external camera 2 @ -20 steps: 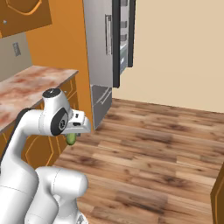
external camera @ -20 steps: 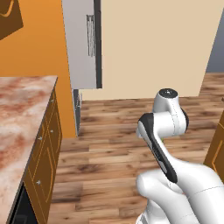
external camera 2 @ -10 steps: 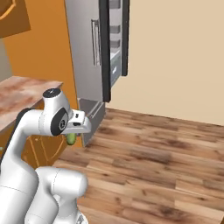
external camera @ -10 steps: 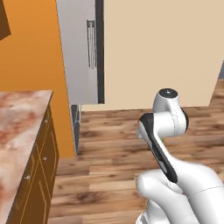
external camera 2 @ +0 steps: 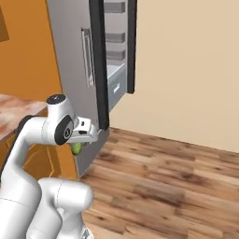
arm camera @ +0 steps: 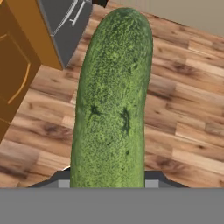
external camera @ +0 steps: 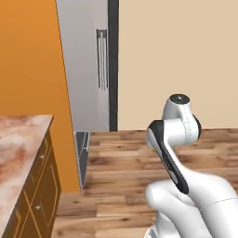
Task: Place the broccoli and cucumber inside the fridge drawer. Close the drawer after placing the vegetables.
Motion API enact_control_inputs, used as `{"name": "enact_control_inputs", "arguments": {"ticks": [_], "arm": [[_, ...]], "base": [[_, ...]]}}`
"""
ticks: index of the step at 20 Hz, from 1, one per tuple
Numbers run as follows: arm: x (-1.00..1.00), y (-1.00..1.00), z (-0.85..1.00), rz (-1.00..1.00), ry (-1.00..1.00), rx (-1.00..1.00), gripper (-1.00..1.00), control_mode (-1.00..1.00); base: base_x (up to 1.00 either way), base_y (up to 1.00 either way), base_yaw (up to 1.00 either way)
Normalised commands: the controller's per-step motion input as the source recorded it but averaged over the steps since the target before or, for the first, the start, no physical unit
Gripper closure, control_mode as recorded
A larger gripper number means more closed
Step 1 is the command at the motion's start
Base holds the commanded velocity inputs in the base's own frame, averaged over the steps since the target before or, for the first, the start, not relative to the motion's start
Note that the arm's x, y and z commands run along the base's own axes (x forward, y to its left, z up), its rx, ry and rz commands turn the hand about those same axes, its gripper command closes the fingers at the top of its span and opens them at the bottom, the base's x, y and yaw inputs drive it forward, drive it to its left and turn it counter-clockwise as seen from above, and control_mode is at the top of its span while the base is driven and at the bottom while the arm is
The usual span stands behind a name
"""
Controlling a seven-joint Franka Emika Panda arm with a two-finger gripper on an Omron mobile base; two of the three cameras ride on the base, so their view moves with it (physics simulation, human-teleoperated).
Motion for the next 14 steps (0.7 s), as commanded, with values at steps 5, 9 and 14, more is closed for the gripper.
{"name": "enact_control_inputs", "arguments": {"ticks": [5,9,14], "arm": [[0.00,0.00,0.00,0.00,0.00,0.00,1.00,1.00],[0.00,0.00,0.00,0.00,0.00,0.00,1.00,1.00],[0.00,0.00,0.00,0.00,0.00,0.00,1.00,1.00]], "base": [[1.00,-0.55,0.20],[1.00,-0.59,0.28],[1.00,-0.57,0.33]]}}
